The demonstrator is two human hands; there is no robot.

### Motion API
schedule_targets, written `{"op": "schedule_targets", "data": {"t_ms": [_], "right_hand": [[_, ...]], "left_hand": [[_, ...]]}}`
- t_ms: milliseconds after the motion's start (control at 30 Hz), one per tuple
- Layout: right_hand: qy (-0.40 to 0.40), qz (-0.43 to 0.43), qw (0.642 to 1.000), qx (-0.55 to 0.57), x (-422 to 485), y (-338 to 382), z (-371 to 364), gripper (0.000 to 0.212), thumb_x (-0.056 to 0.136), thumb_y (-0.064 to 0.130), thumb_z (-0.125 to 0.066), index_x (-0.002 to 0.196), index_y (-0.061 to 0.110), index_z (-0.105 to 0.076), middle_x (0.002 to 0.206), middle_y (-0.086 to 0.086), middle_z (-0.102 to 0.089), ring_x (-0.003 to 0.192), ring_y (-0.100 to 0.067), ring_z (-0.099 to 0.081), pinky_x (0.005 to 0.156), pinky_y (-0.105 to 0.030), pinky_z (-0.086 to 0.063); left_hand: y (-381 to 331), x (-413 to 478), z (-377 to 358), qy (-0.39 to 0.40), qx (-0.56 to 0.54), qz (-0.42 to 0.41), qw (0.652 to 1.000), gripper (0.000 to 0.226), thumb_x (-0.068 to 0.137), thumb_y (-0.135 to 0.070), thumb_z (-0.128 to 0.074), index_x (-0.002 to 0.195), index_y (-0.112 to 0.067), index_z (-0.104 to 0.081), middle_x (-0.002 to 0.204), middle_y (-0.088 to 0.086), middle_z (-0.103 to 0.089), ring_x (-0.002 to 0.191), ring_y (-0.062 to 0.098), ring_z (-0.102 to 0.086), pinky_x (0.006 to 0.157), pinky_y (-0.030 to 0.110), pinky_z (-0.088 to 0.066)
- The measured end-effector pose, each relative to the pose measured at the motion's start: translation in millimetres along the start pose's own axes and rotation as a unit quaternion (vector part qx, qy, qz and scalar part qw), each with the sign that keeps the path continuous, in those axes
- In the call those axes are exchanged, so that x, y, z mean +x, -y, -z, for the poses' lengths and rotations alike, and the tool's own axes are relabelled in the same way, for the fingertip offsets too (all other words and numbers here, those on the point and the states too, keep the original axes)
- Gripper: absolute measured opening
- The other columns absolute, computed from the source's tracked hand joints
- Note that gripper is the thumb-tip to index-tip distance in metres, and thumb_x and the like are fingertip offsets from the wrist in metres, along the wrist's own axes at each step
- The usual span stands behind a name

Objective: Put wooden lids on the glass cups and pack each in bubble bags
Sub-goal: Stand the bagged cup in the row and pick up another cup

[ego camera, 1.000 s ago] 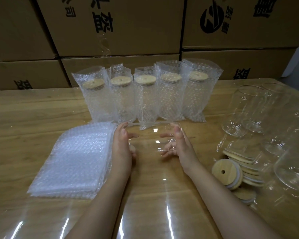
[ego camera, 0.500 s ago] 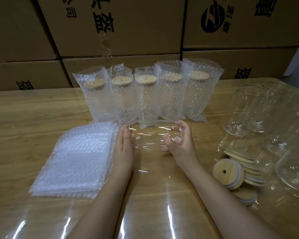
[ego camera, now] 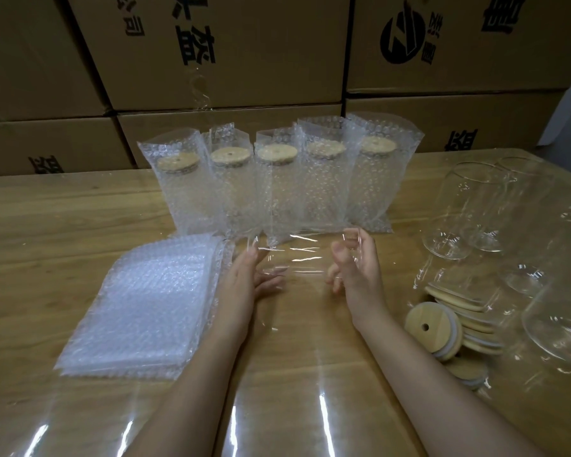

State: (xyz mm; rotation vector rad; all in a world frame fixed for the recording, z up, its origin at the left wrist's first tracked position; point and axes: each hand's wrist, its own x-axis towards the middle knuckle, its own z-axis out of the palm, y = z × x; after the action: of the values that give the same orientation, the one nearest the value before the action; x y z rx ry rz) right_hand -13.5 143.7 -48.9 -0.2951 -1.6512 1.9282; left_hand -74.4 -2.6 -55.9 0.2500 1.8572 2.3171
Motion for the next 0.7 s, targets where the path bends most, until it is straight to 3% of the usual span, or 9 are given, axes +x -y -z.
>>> {"op": "schedule_targets", "data": {"t_ms": [67, 133, 267, 367, 467, 567, 633, 700], "right_hand": [[0.017, 0.008, 1.000, -0.012, -0.6, -1.3, 0.4, 0.067, 0.055, 0.060, -0.064, 0.112, 0.028, -0.047, 0.104, 0.003, -0.050, 0.065, -0.001, -0.053, 0.046, -0.012, -0.039], [0.023, 0.012, 0.999, -0.027, -1.2, -2.5, -0.5, 0.068, 0.054, 0.061, -0.063, 0.112, 0.029, -0.048, 0.101, 0.005, -0.049, 0.070, 0.008, -0.053, 0.054, -0.011, -0.041], [0.021, 0.015, 0.999, -0.046, -0.4, -5.4, -0.9, 0.072, 0.054, 0.061, -0.064, 0.116, 0.028, -0.047, 0.109, -0.004, -0.047, 0.087, -0.010, -0.050, 0.070, -0.024, -0.043], [0.036, 0.026, 0.997, -0.066, -2.5, -8.5, -1.4, 0.065, 0.058, 0.059, -0.065, 0.115, 0.039, -0.044, 0.111, 0.000, -0.049, 0.071, -0.011, -0.050, 0.059, -0.033, -0.046], [0.041, 0.036, 0.996, -0.072, -3.1, -10.7, -2.5, 0.060, 0.060, 0.055, -0.067, 0.113, 0.041, -0.042, 0.113, 0.005, -0.049, 0.062, -0.006, -0.052, 0.067, -0.045, -0.052], [0.035, 0.042, 0.996, -0.075, -1.7, -10.6, -1.9, 0.059, 0.065, 0.043, -0.072, 0.115, 0.038, -0.041, 0.126, -0.007, -0.046, 0.063, 0.003, -0.056, 0.069, -0.034, -0.052], [0.029, 0.050, 0.996, -0.073, -0.9, -10.6, -1.5, 0.059, 0.066, 0.040, -0.072, 0.116, 0.036, -0.042, 0.127, -0.007, -0.046, 0.069, 0.009, -0.058, 0.068, -0.023, -0.051], [0.020, 0.044, 0.997, -0.062, -0.3, -9.0, -0.4, 0.063, 0.063, 0.044, -0.073, 0.118, 0.036, -0.042, 0.122, -0.002, -0.048, 0.070, 0.010, -0.057, 0.068, -0.027, -0.050]], "left_hand": [[0.1, 2.8, -0.4, 0.000, -0.001, 0.006, 1.000, 0.028, 0.099, -0.037, -0.045, 0.117, -0.021, -0.059, 0.108, -0.009, -0.071, 0.092, 0.021, -0.072, 0.068, 0.026, -0.059], [1.7, 2.9, 0.9, 0.000, 0.011, -0.003, 1.000, 0.039, 0.096, -0.046, -0.046, 0.124, -0.021, -0.057, 0.119, -0.009, -0.065, 0.097, 0.016, -0.070, 0.073, 0.024, -0.058], [4.1, -2.4, 8.0, 0.006, 0.044, -0.054, 0.998, 0.038, 0.089, -0.060, -0.051, 0.120, -0.040, -0.061, 0.122, -0.018, -0.065, 0.115, 0.002, -0.059, 0.096, 0.026, -0.049], [3.3, -4.2, 10.9, -0.031, 0.047, -0.084, 0.995, 0.035, 0.093, -0.046, -0.054, 0.126, -0.034, -0.059, 0.132, -0.012, -0.059, 0.127, 0.005, -0.051, 0.111, 0.040, -0.038], [1.4, -5.5, 9.6, -0.060, 0.047, -0.110, 0.991, 0.025, 0.097, -0.032, -0.055, 0.119, -0.043, -0.058, 0.131, -0.016, -0.059, 0.125, 0.000, -0.050, 0.110, 0.037, -0.039], [2.9, -5.4, 10.6, -0.082, 0.090, -0.122, 0.985, 0.027, 0.095, -0.035, -0.058, 0.121, -0.042, -0.059, 0.123, -0.031, -0.059, 0.118, -0.009, -0.052, 0.106, 0.027, -0.041], [5.1, -2.8, 11.0, -0.090, 0.102, -0.106, 0.985, 0.023, 0.095, -0.036, -0.058, 0.117, -0.038, -0.063, 0.120, -0.022, -0.064, 0.117, 0.000, -0.056, 0.104, 0.034, -0.045], [6.7, -0.8, 10.2, -0.080, 0.101, -0.076, 0.989, 0.018, 0.094, -0.041, -0.057, 0.104, -0.036, -0.071, 0.112, -0.010, -0.070, 0.113, 0.014, -0.061, 0.102, 0.045, -0.046]]}}
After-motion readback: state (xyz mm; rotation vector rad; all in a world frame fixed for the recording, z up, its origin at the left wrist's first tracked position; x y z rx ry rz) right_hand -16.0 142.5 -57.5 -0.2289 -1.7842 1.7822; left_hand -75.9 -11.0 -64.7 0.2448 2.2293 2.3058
